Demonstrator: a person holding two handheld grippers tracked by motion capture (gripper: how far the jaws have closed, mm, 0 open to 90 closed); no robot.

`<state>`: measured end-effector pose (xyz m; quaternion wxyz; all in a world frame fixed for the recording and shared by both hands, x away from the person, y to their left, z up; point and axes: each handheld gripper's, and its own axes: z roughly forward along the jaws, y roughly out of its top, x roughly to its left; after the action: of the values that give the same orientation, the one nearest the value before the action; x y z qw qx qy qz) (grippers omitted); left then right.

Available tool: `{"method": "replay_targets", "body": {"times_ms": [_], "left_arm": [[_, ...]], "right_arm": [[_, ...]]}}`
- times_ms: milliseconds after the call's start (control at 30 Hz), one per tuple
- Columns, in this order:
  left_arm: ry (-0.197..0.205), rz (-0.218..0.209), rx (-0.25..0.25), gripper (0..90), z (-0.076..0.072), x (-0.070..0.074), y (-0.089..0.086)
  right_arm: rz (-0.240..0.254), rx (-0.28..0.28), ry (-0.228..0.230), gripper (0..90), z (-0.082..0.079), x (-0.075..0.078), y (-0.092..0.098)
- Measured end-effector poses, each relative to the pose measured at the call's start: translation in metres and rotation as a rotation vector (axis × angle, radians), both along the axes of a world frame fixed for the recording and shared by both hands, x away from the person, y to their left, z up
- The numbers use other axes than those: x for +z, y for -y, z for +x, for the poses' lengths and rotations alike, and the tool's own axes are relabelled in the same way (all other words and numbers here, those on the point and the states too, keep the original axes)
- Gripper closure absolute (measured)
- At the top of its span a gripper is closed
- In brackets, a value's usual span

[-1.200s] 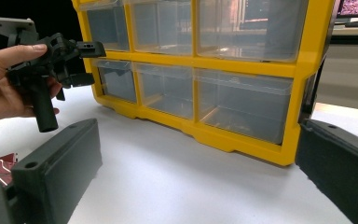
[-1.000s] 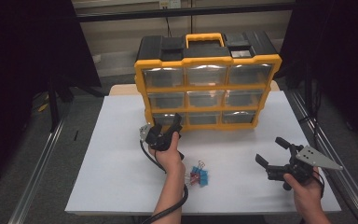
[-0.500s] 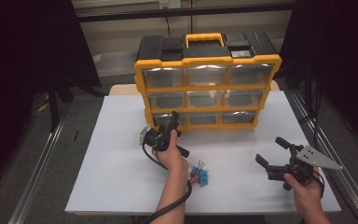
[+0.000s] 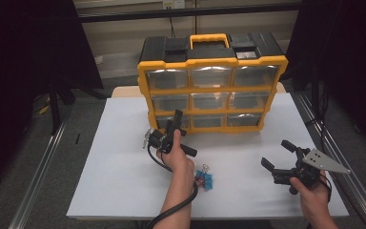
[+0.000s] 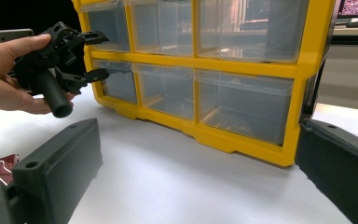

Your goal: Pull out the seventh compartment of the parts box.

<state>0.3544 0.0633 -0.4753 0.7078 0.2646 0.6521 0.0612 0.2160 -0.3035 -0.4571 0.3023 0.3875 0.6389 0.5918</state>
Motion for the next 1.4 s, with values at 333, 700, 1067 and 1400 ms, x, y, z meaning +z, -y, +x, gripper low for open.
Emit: {"method": "replay_targets", "body": {"times_ms": [333, 700, 1067, 1400], "left_arm": [[-0.027, -0.094, 0.023, 43.0, -0.004, -0.002, 0.006], [-0.051, -0.146, 0.059, 63.6, -0.01, -0.006, 0.007], [-0.072, -0.123, 0.102, 76.9, -0.016, -0.011, 0.007], [-0.095, -0.15, 0.12, 78.8, -0.023, -0.008, 0.009]], "right_arm": [[0.002, 0.002, -0.001, 0.3, 0.0, 0.0, 0.0], [0.001, 0.004, -0.001, 0.3, 0.0, 0.0, 0.0], [-0.001, 0.003, 0.0, 0.3, 0.0, 0.0, 0.0], [-0.004, 0.005, 0.002, 0.3, 0.0, 0.0, 0.0]]}}
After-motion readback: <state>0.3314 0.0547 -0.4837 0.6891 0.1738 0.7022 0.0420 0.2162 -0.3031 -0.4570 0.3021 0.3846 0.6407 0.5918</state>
